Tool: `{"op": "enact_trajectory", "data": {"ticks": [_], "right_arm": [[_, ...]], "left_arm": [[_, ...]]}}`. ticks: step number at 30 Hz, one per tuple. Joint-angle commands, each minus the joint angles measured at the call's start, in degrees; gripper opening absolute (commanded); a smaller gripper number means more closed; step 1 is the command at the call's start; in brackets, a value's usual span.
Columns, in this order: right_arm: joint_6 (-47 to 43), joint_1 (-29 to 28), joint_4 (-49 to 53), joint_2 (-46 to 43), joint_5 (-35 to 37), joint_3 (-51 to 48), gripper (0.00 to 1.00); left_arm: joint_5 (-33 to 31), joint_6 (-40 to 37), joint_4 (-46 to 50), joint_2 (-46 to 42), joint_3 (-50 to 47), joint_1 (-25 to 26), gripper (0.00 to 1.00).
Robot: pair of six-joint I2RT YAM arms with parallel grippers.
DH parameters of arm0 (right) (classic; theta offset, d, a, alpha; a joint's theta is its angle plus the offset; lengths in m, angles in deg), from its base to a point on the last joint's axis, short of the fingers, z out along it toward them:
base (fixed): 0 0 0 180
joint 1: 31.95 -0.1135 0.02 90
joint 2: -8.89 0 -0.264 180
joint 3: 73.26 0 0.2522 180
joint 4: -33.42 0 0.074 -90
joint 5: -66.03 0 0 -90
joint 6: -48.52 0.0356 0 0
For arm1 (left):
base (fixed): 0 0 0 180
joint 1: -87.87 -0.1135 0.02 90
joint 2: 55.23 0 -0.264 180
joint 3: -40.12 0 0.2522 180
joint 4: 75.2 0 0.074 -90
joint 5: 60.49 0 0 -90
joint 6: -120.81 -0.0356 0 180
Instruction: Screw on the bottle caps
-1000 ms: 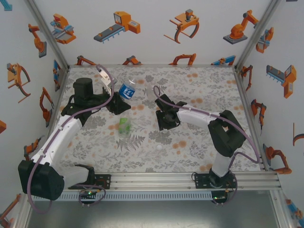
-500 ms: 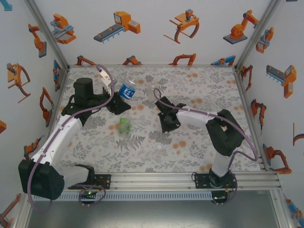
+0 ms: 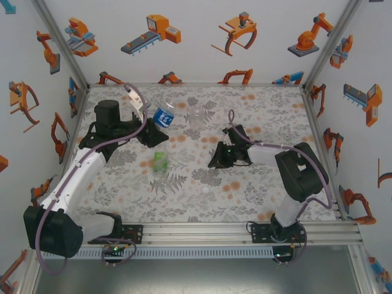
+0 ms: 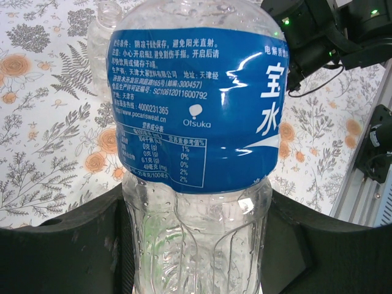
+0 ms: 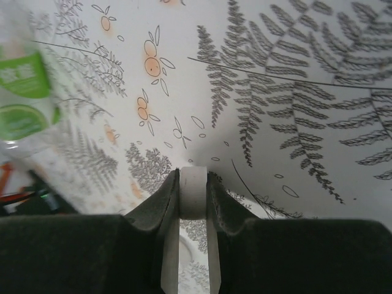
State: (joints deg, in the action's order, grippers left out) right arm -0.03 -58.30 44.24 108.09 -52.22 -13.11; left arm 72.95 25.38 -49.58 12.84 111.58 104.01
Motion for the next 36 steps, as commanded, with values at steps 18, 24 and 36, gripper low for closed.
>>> {"op": "enact_trajectory", "data": {"ticks": [18, 24, 36], "right_arm": [[-13.5, 4.1, 27.8, -13.0, 13.3, 3.0, 0.44], [-14.7, -0.3, 32.6, -16.0, 20.7, 6.0, 0.44], [-18.2, -7.3, 23.8, -14.7, 28.3, 4.6, 0.44]], "left_arm": [[-5.7, 2.6, 0.2, 4.4, 1.6, 2.1, 0.04], [-2.1, 3.8, -0.6, 6.4, 4.3, 4.0, 0.05], [-2.1, -6.0, 6.2, 4.3, 5.9, 4.1, 0.05]]}}
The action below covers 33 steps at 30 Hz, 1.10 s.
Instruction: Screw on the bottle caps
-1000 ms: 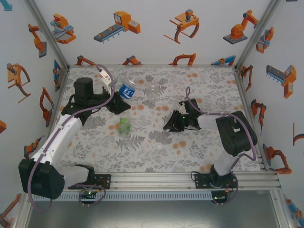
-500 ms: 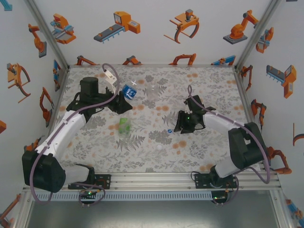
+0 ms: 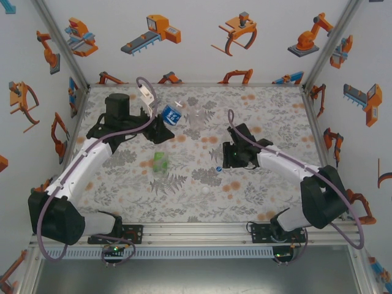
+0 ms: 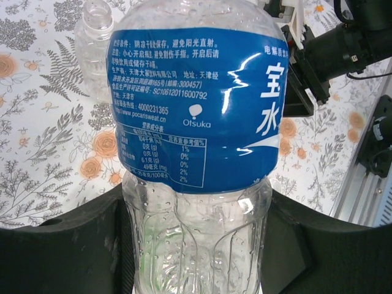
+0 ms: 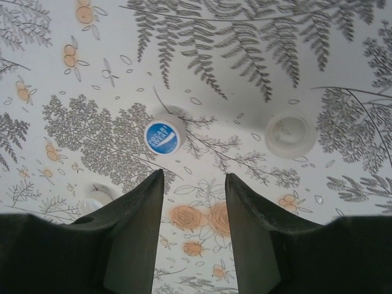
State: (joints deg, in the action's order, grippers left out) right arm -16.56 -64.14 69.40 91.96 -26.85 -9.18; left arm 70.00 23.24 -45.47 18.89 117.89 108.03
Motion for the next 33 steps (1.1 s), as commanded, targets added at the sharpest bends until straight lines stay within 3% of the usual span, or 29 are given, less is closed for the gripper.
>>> {"op": "enact_trajectory", "data": {"ticks": [1, 15, 33], "right_arm": [[-1.8, -2.0, -1.0, 2.6, 3.0, 1.5, 0.44], [-2.8, -6.6, 1.5, 12.8, 4.9, 9.2, 0.43], [-1.7, -7.3, 2.2, 15.7, 4.4, 9.7, 0.4]], "left_arm": [[0.7, -4.0, 2.3, -2.1, -0.7, 0.1, 0.05], [-0.6, -4.6, 3.6, -6.4, -1.5, 1.6, 0.07], [-1.4, -4.9, 3.6, -5.9, -1.5, 1.6, 0.07]]}}
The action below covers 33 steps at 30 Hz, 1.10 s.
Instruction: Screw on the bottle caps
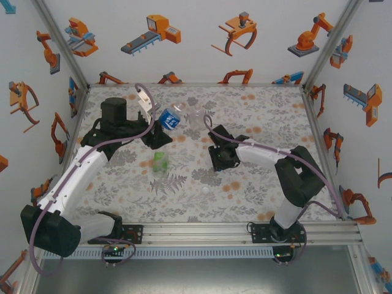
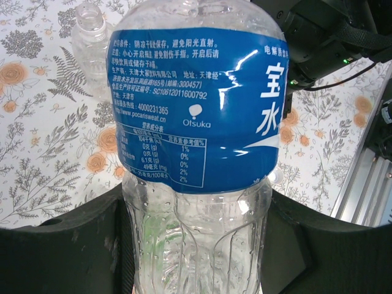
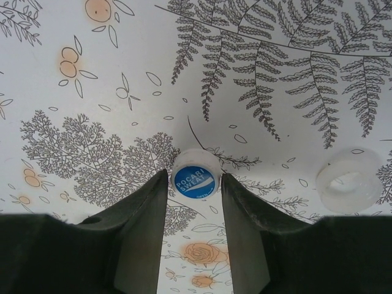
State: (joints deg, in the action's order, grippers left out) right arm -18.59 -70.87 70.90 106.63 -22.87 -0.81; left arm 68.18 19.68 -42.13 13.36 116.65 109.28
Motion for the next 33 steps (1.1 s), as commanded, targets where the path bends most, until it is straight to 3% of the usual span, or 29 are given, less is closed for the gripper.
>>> {"op": "enact_trajectory", "data": {"ticks": [1, 33], "right_arm": [[0.4, -0.5, 0.5, 1.1, 0.5, 1.3, 0.39], [1.2, -1.1, 0.4, 0.8, 0.7, 1.9, 0.39]], "left_arm": [[0.4, -1.3, 0.4, -0.5, -0.3, 0.4, 0.07], [0.3, -1.3, 0.4, -0.7, -0.3, 0.4, 0.07]]}}
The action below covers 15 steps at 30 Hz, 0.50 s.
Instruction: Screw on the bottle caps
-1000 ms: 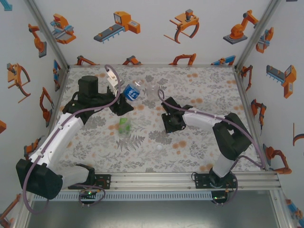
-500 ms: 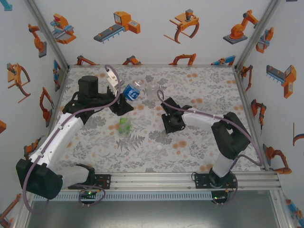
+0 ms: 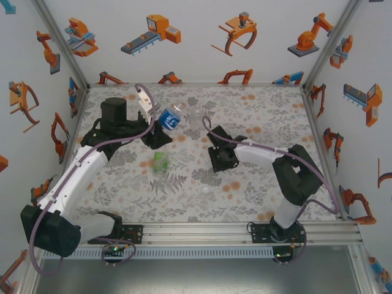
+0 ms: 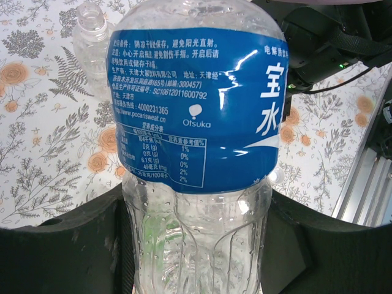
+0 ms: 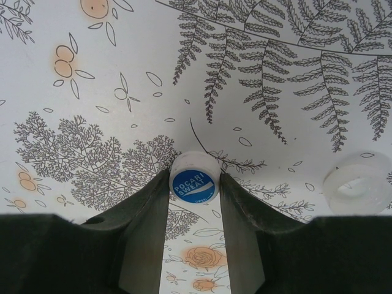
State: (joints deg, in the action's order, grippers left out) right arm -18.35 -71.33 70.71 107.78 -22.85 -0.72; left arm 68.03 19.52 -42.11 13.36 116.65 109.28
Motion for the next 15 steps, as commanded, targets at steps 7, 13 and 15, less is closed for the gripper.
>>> {"op": "enact_trajectory", "data": {"ticks": [7, 13, 15], "right_arm": [[0.9, -0.9, 1.5, -0.4, 1.6, 2.5, 0.39], [0.7, -1.0, 1.7, -0.3, 1.8, 2.7, 0.39], [0.7, -1.0, 1.7, -0.2, 1.5, 2.7, 0.38]], "left_arm": [[0.4, -1.0, 0.4, -0.9, -0.2, 0.4, 0.07], [0.4, -1.0, 0.3, -0.9, -0.2, 0.4, 0.07], [0.5, -1.0, 0.3, -0.9, -0.3, 0.4, 0.07]]}}
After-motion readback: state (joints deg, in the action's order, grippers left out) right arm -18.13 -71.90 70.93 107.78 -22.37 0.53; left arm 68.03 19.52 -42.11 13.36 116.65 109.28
